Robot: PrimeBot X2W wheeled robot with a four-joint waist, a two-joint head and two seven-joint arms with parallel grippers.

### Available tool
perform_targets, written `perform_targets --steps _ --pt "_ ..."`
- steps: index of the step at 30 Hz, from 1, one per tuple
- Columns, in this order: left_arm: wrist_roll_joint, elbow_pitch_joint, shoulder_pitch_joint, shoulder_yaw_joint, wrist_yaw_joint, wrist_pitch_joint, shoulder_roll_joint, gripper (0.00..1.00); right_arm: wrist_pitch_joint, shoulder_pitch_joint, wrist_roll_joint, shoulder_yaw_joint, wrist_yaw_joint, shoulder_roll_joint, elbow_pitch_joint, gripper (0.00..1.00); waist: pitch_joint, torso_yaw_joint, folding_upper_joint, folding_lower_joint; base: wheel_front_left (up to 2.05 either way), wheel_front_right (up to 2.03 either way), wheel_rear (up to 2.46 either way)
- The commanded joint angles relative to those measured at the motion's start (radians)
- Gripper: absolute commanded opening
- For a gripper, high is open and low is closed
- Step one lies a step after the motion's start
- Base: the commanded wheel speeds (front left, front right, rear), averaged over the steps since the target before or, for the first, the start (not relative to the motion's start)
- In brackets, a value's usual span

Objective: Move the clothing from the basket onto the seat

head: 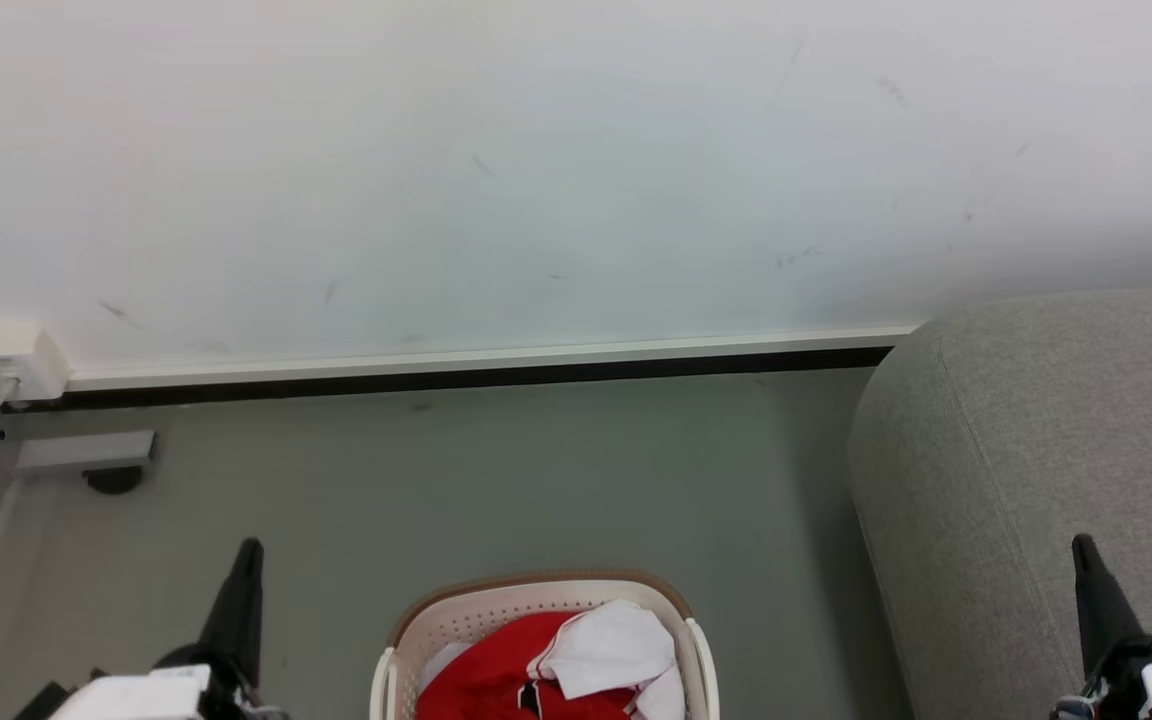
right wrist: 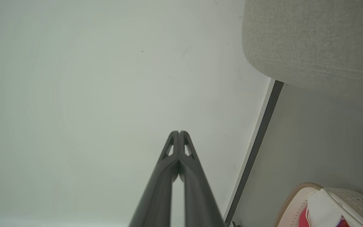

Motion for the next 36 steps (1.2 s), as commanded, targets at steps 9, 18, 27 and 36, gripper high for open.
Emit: perform_targets --steps 9,18,27,36 --pt "0.009 0.012 0.010 -0.007 0.003 -0.032 -0.005 1.00 -0.031 0.019 -0.003 0.035 0.000 0.004 -0.008 1.00 0.002 0.000 0.0000 0.0000 0.00 0.00 0.00" --pt "0.076 -0.007 -0.002 -0.008 0.002 -0.075 -0.004 1.00 -0.075 0.020 -0.048 0.068 0.000 0.003 -0.042 1.00 0.005 0.001 0.0000 0.0000 0.00 0.00 0.00" --pt "0.246 -0.058 -0.003 -0.006 0.001 -0.114 -0.003 1.00 -0.114 0.022 -0.154 0.089 0.000 0.002 -0.073 1.00 0.007 0.002 0.0000 0.0000 0.00 0.00 0.00" --pt "0.456 -0.092 0.002 -0.001 0.001 -0.149 -0.002 1.00 -0.149 0.028 -0.328 0.104 -0.001 0.001 -0.084 1.00 0.006 0.002 0.0000 0.0000 0.00 0.00 0.00"
